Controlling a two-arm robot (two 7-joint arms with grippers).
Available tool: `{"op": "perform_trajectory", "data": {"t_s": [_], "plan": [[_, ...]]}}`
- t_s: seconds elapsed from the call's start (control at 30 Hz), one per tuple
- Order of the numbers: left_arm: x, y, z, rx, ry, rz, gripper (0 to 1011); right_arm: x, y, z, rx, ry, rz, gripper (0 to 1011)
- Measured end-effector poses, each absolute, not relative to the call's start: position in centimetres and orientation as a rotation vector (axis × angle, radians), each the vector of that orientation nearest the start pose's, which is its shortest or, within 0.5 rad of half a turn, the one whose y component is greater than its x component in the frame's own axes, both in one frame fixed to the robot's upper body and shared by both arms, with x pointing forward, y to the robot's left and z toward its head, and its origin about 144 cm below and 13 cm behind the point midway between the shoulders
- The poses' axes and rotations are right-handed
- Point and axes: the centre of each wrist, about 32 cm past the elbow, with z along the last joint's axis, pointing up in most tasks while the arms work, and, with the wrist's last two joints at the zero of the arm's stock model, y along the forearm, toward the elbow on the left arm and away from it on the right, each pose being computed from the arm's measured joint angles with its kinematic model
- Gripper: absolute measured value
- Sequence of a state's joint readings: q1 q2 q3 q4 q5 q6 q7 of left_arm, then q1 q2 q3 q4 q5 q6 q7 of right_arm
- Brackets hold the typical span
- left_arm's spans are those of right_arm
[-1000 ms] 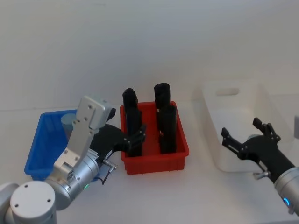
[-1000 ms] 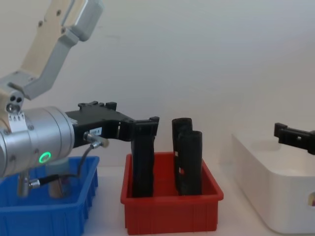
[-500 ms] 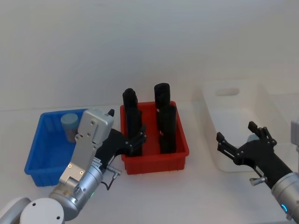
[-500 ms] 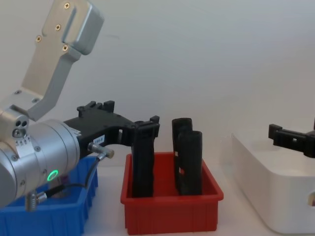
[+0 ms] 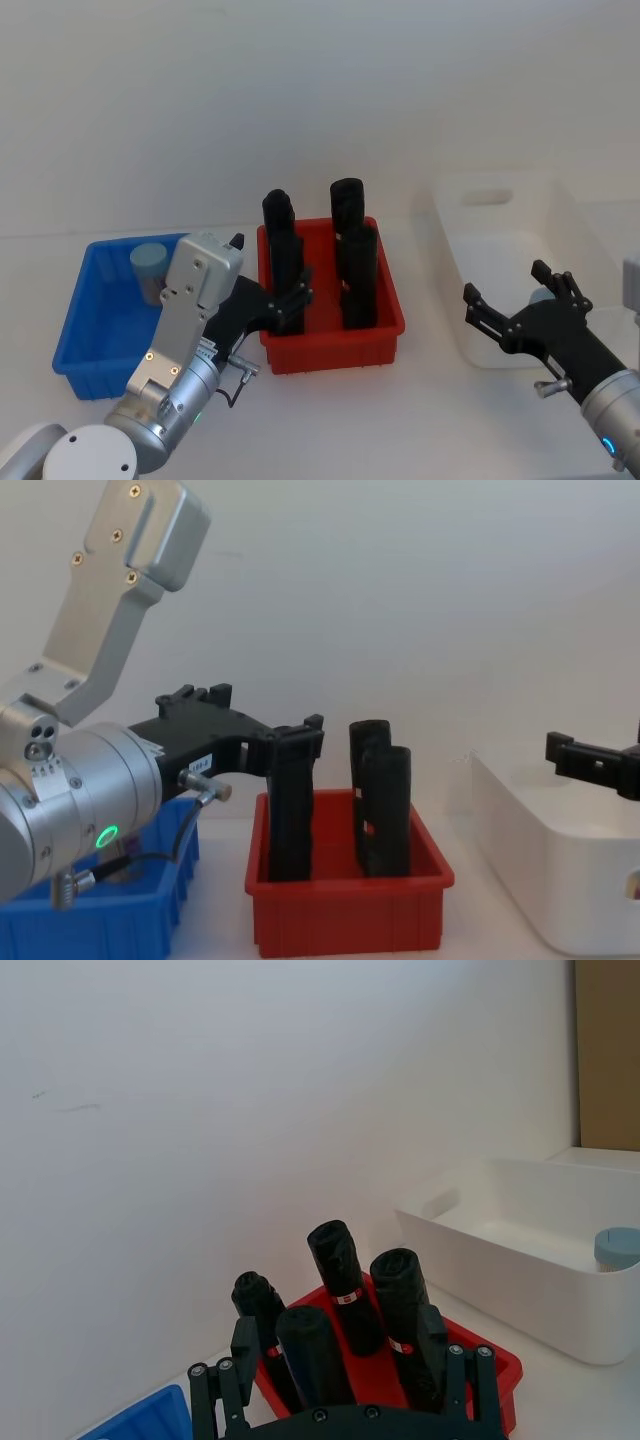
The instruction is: Pick the cotton swabs from the blue box and place them into the white box.
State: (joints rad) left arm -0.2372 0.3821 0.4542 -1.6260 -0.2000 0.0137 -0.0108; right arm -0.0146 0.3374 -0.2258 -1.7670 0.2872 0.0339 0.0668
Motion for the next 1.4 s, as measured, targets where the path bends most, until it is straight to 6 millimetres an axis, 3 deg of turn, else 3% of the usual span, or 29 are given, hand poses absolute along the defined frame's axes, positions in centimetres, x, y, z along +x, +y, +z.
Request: {"op": "perform_trajectory", "data": {"t_s": [0.53, 0.8, 1.4], "plan": [[49.2, 19.8, 120.4, 0.061, -0.268, 1.124, 1004, 45.6, -23.3, 118.9, 0.024, -0.069, -1.201, 1002], [49.2, 19.8, 120.4, 0.061, -0.268, 1.124, 1004, 48.4, -22.8, 118.7, 0.009, -0.064, -1.147, 1002], [49.2, 19.8, 120.4, 0.061, -0.268, 1.124, 1004, 57.0, -21.2, 117.3, -0.043, -0.049, -0.991, 1002]]}}
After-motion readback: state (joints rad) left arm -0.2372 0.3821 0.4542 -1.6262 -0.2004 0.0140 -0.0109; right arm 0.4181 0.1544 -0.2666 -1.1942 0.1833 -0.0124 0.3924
